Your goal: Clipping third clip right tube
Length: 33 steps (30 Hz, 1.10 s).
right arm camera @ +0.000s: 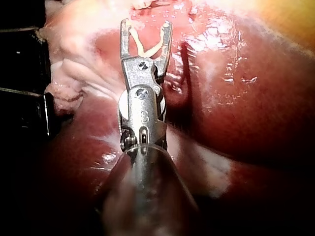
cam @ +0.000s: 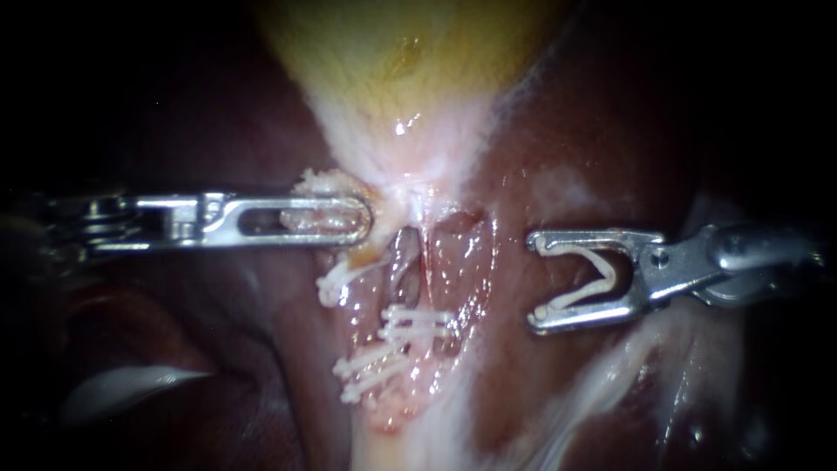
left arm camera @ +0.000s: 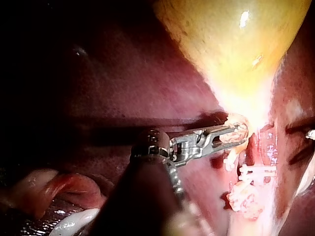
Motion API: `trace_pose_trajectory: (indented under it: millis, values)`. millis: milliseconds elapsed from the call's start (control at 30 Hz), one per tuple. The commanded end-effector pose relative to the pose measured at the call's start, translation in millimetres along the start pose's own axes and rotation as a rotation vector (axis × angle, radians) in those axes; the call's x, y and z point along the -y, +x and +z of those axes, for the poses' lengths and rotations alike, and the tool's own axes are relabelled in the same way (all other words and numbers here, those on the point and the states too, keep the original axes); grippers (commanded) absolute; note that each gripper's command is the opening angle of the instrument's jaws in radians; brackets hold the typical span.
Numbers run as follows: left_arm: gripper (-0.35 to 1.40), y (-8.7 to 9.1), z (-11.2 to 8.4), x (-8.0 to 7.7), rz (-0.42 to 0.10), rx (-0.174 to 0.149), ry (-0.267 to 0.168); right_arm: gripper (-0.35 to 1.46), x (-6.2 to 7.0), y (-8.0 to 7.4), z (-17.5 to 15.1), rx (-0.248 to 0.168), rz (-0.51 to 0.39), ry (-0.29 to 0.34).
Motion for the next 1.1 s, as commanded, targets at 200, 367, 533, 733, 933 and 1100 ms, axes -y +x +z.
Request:
trace_pose_trajectory:
  millis: [200, 367, 533, 733, 933, 1100]
  values:
    - [-0.35, -2.2, -2.9, 1.6, -0.003, 0.054, 0.015, 0.50, 0.1, 0.0, 0.0, 0.000, 0.000, 0.000]
    - [-0.35, -2.8, -3.9, 2.4, 0.002, 0.062, 0.016, 0.50, 0.0, 0.1, 0.2, 0.000, 0.000, -0.001]
    - [-0.35, -2.6, -3.8, 2.2, 0.003, 0.063, 0.016, 0.50, 0.0, 0.2, 0.8, 0.000, 0.001, -0.005]
    - [-0.35, -2.6, -3.7, 2.2, 0.004, 0.063, 0.015, 0.50, -0.6, 0.3, 2.6, -0.001, 0.098, -0.019]
    - [-0.35, -2.3, -3.6, 2.3, 0.004, 0.065, 0.013, 0.50, -2.1, 0.0, 5.0, -0.003, 0.213, -0.041]
    - [-0.35, -2.1, -3.4, 2.5, 0.005, 0.067, 0.011, 0.50, -3.7, -0.6, 6.7, -0.005, 0.269, -0.054]
